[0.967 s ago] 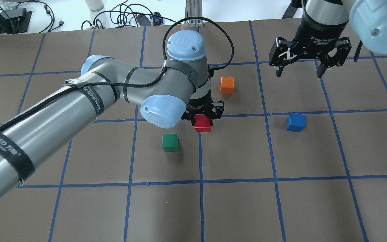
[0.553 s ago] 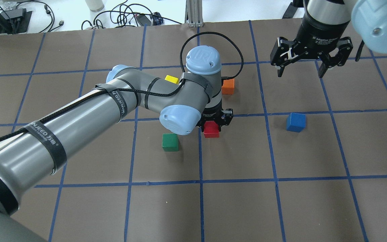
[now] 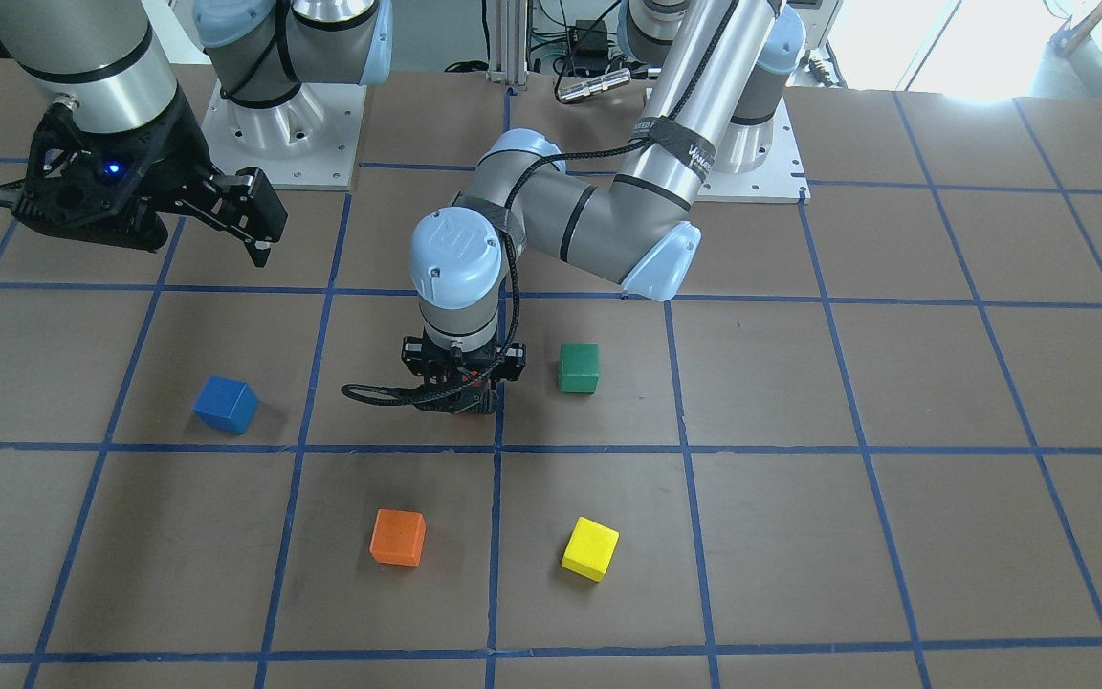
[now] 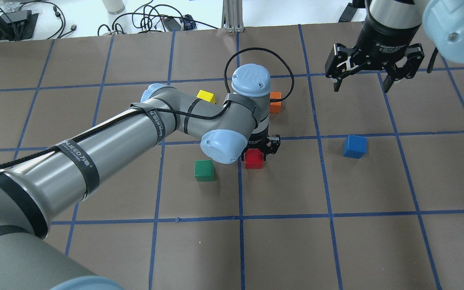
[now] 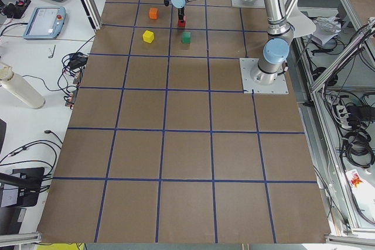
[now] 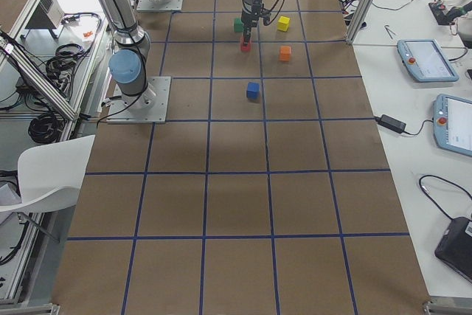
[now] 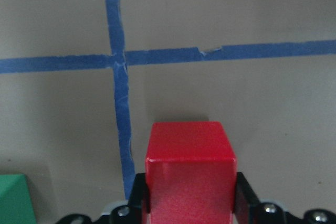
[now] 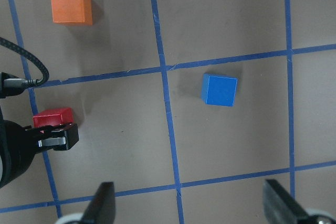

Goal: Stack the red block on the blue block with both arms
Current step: 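Open the left gripper and lift it back while the right arm starts moving, then lower the right gripper onto the red cube and close it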

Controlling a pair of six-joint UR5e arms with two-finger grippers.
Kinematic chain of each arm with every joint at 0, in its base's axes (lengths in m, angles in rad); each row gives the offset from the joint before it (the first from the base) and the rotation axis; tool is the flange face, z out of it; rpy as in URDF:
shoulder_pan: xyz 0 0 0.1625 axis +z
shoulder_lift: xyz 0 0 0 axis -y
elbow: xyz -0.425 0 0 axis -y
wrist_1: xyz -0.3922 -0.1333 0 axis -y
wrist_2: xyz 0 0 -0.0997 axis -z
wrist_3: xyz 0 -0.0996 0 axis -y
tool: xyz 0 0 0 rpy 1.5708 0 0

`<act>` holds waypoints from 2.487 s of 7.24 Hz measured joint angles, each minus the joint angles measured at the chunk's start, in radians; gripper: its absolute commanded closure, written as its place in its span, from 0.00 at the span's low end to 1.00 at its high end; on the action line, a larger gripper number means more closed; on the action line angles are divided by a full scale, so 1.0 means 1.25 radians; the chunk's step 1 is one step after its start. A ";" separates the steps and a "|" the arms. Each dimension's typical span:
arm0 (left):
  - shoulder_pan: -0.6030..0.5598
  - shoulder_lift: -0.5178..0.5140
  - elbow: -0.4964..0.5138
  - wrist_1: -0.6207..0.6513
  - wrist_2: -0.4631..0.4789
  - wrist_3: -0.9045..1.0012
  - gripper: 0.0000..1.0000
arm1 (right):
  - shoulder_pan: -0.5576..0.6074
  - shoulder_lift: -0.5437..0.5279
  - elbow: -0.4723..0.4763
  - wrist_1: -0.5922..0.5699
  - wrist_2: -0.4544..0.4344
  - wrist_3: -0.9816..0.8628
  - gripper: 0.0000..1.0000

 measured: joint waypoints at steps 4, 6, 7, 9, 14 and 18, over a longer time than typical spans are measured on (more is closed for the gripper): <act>0.062 0.095 0.081 -0.182 0.004 0.021 0.00 | 0.000 0.000 0.004 0.005 0.000 -0.001 0.00; 0.142 0.156 0.118 -0.291 0.002 0.068 0.00 | -0.001 -0.003 0.007 0.011 0.000 -0.009 0.00; 0.161 0.165 0.124 -0.312 -0.001 0.076 0.00 | -0.001 -0.004 0.008 0.011 0.000 -0.009 0.00; 0.142 0.153 0.139 -0.313 -0.024 0.053 0.00 | -0.001 -0.005 0.008 0.011 0.000 -0.013 0.00; 0.185 0.181 0.256 -0.445 -0.026 0.094 0.00 | 0.009 -0.003 0.038 -0.003 0.024 -0.005 0.00; 0.380 0.263 0.278 -0.592 -0.022 0.376 0.00 | 0.093 0.033 0.104 -0.131 0.077 0.110 0.00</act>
